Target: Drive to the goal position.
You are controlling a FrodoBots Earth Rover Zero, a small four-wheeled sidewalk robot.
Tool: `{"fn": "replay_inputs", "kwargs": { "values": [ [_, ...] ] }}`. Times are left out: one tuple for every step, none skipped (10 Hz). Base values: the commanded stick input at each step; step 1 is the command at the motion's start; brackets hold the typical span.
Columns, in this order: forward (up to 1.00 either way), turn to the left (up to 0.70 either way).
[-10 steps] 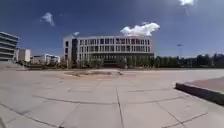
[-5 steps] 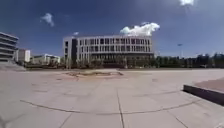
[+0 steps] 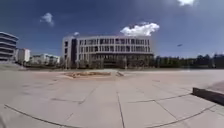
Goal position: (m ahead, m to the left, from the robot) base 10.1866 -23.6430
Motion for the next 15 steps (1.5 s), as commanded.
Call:
{"fn": "replay_inputs", "kwargs": {
  "values": [
    [0.70,0.01],
    [0.70,0.01],
    [0.70,0.01],
    [0.70,0.01],
    [0.70,0.01],
    [0.70,0.01],
    [0.70,0.01],
    [0.70,0.01],
    [0.70,0.01],
    [0.70,0.01],
    [0.70,0.01],
    [0.70,-0.01],
    [0.70,-0.30],
    [0.70,-0.32],
    [0.70,-0.33]
  ]
}}
